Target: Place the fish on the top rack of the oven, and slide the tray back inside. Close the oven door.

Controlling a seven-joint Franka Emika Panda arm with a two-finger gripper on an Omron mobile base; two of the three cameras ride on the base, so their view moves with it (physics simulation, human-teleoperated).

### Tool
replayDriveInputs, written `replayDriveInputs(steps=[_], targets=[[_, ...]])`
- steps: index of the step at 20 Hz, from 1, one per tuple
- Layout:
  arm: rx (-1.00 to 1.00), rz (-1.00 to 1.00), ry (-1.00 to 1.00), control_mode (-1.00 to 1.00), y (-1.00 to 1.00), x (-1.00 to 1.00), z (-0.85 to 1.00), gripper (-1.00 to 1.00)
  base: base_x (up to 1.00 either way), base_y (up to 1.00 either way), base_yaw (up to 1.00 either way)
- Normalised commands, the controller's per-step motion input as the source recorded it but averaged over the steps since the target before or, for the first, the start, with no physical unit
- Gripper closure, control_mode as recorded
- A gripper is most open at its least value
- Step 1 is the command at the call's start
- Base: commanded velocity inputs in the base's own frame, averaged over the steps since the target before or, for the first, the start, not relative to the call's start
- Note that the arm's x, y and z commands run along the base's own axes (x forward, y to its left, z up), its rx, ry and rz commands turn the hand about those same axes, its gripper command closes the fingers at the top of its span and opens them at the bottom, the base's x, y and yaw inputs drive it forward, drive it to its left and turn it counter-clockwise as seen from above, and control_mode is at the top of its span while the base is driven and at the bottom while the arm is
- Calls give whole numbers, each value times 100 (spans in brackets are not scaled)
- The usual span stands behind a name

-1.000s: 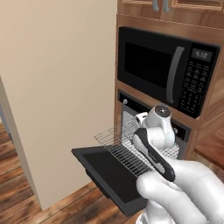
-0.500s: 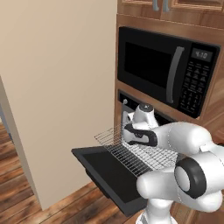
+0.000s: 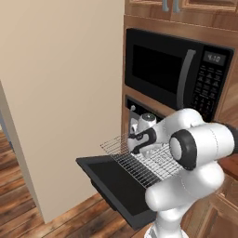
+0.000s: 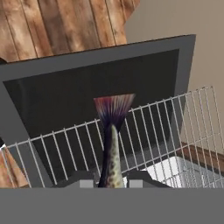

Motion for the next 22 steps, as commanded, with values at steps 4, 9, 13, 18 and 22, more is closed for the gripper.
replayDriveInputs(steps=[4, 9, 13, 18, 22], targets=[[-3, 0, 0, -100, 0, 26, -51, 100, 0, 0, 0], [-1, 0, 0, -100, 0, 28, -45, 100, 0, 0, 0], [-1, 0, 0, -100, 0, 41, -48, 100, 0, 0, 0], [-3, 0, 0, -100, 0, 52, -54, 100, 0, 0, 0], [-4, 0, 0, -100, 0, 48, -55, 100, 0, 0, 0]])
